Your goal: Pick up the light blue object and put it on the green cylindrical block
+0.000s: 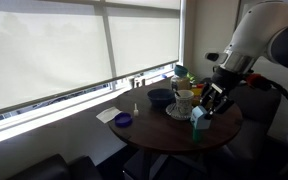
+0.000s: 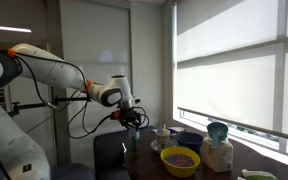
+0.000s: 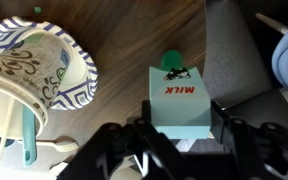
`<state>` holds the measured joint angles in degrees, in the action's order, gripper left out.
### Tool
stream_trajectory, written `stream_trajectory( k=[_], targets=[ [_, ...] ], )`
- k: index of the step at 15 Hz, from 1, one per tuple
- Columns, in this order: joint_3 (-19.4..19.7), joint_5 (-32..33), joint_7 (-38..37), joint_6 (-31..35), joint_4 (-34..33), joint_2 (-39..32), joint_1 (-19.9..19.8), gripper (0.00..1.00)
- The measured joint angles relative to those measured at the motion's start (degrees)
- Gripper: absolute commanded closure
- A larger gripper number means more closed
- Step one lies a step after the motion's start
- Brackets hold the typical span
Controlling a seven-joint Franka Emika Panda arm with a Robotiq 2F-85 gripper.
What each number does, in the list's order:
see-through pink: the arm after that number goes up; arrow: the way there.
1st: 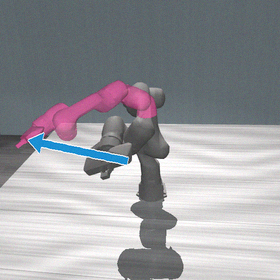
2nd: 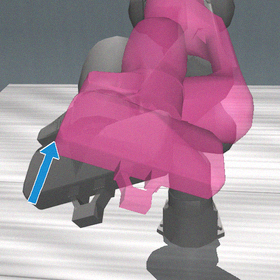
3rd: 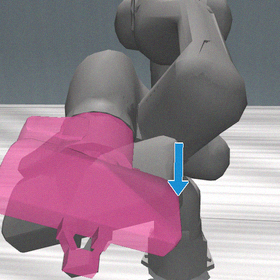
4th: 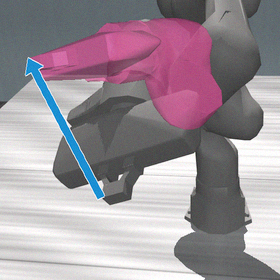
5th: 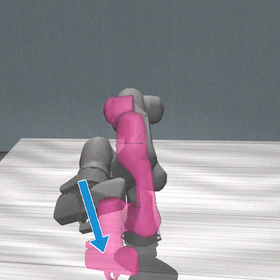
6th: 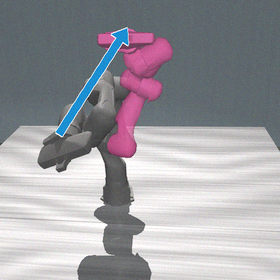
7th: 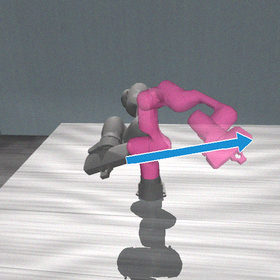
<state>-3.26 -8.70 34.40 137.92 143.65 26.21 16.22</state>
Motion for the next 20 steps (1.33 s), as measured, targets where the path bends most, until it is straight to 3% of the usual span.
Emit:
stream_trajectory(
  k=[1, 3, 7, 15, 20],
  targets=[
    [0.0, 0.0, 0.0, 0.0, 0.0, 0.0, 0.0, 0.69],
    [0.0, 0.0, -0.1, 0.0, 0.0, 0.0, 0.0, 0.19],
    [0.0, 0.0, -0.3, 0.0, 0.0, 0.0, 0.0, 0.00],
    [0.1, 0.1, -0.5, -0.1, -0.3, 1.0, 0.0, 0.00],
    [1.0, 0.6, -2.7, -0.5, -1.5, 8.8, -0.8, 0.00]
  ],
)
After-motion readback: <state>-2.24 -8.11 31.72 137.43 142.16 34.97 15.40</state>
